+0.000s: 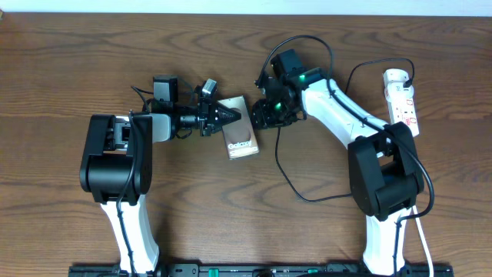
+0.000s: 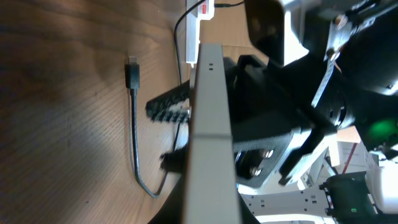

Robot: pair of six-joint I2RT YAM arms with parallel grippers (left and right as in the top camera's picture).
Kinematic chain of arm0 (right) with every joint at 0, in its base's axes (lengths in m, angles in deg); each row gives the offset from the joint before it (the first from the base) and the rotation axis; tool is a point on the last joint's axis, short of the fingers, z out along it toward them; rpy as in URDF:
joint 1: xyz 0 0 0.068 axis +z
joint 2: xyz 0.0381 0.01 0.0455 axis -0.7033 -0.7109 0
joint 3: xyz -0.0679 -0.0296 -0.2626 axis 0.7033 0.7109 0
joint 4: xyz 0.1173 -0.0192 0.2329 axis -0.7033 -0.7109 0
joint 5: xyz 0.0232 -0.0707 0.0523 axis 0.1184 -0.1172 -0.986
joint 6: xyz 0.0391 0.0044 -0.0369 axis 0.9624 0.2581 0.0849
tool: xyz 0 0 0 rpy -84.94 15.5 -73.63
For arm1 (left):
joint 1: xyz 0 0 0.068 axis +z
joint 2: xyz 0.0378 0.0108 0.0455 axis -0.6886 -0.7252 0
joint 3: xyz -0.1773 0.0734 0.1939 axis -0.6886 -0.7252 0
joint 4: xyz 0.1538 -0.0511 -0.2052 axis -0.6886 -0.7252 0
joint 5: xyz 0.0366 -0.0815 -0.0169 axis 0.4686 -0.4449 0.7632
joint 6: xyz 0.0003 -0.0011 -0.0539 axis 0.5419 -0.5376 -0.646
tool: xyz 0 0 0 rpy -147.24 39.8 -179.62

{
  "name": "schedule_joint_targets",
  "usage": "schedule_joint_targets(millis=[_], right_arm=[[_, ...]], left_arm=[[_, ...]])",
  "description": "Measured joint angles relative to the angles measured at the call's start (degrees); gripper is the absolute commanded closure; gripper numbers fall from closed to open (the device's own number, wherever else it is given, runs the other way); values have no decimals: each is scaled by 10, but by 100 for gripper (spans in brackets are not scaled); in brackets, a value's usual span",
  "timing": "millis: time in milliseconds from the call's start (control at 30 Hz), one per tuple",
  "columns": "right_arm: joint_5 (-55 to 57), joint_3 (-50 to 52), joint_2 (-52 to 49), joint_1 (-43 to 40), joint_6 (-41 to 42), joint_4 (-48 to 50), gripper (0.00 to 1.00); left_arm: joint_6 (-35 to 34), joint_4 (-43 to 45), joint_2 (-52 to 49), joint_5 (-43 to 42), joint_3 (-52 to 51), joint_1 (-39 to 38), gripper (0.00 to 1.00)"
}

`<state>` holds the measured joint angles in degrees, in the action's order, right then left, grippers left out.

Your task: Plug charger to phone and switch on socket

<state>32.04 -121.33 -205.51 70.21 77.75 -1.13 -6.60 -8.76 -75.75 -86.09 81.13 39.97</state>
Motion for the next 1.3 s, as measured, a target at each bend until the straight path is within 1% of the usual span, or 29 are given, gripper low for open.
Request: schedule_joint_targets(millis=[433, 1000, 1300], right_arm=[[4, 0, 0, 6, 23, 5, 54], [38, 0, 0, 14, 44, 18, 53], [43, 0, 0, 15, 46, 18, 54]], left_arm=[[-4, -10, 0, 3, 0, 1, 93], [-4, -11, 0, 10, 0, -15, 92], [-6, -12, 0, 10, 0, -21, 93]])
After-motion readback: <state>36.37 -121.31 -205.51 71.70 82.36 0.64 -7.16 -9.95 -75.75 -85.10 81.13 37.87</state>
